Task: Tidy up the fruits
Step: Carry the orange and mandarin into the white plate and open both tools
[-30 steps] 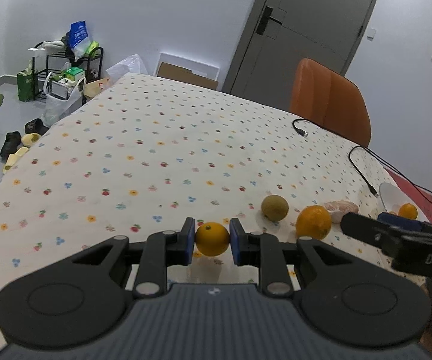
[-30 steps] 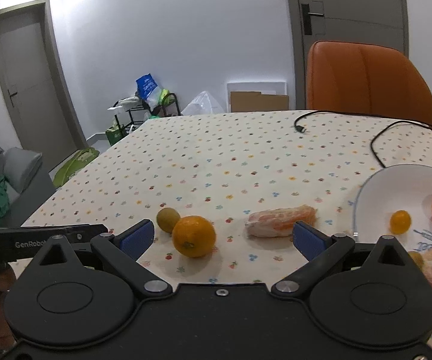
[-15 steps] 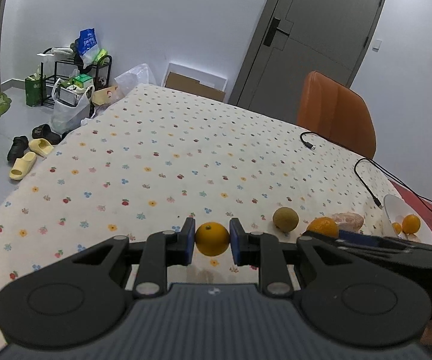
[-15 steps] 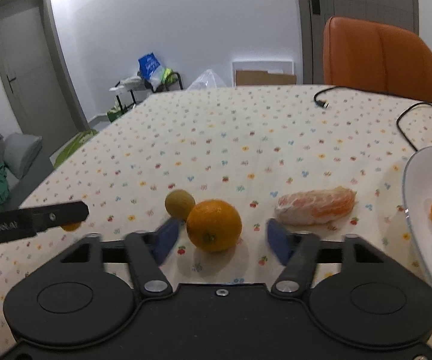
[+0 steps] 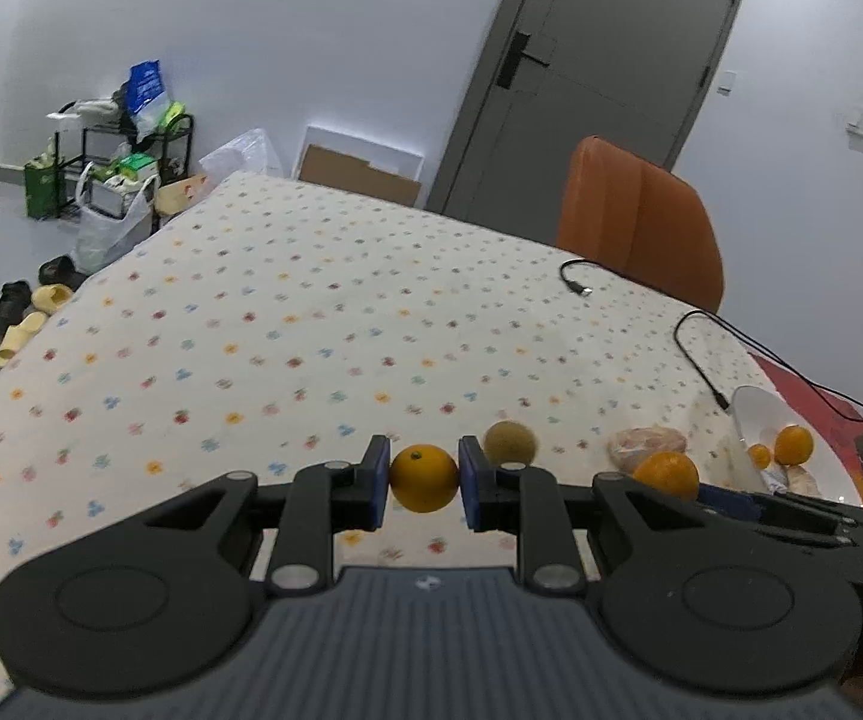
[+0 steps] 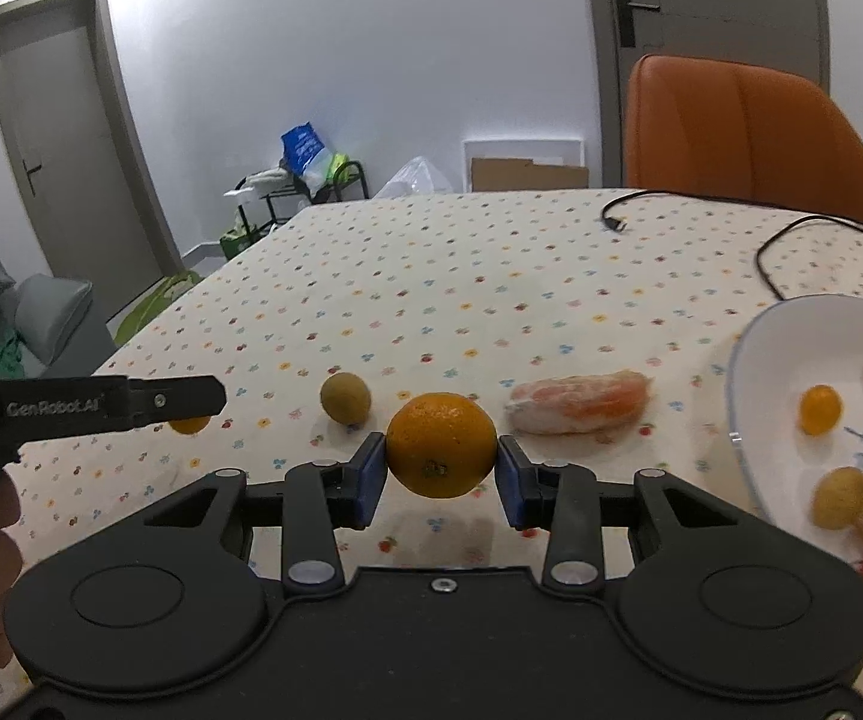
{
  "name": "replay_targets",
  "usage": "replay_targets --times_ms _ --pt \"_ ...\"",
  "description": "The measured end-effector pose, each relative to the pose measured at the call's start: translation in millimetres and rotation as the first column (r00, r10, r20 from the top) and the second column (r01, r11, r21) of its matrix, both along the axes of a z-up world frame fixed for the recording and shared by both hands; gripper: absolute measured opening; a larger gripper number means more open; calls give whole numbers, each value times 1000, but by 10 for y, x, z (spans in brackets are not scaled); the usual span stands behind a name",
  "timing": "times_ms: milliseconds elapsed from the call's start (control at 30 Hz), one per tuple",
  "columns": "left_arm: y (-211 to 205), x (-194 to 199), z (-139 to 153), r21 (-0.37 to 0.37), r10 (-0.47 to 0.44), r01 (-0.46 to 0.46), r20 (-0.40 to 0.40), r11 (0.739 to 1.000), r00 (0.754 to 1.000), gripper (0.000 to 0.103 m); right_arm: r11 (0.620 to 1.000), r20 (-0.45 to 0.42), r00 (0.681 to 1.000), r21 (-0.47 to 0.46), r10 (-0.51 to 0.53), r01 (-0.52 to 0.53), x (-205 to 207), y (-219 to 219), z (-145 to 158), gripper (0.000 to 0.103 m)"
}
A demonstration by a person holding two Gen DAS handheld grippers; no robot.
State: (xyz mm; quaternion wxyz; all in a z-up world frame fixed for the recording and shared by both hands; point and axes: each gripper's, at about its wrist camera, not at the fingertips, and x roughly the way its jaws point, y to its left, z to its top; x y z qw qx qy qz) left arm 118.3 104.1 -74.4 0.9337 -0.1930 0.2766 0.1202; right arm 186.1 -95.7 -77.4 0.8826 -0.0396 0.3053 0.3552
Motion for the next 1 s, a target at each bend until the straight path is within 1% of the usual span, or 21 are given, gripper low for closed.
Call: replay_targets --times_ms 133,267,433,600,833,1000 --pt "-103 73 39 4 -27 27 7 1000 1000 23 999 15 1000 18 -26 26 7 -113 77 37" --pt "-194 90 120 19 -50 50 34 999 998 23 999 33 999 32 -37 36 10 -215 146 37" --pt "-243 104 224 33 -46 45 61 998 997 23 997 51 997 54 -59 57 4 -358 246 37" --pt "-363 109 322 49 -69 65 83 997 994 23 994 69 994 76 -80 75 -24 -516 321 37" --pt "-510 97 387 70 -94 88 87 994 992 23 984 77 986 108 -149 140 -38 -870 365 37" --pt "-647 137 377 73 -135 129 85 989 987 23 975 69 976 104 -205 198 -33 -1128 313 37"
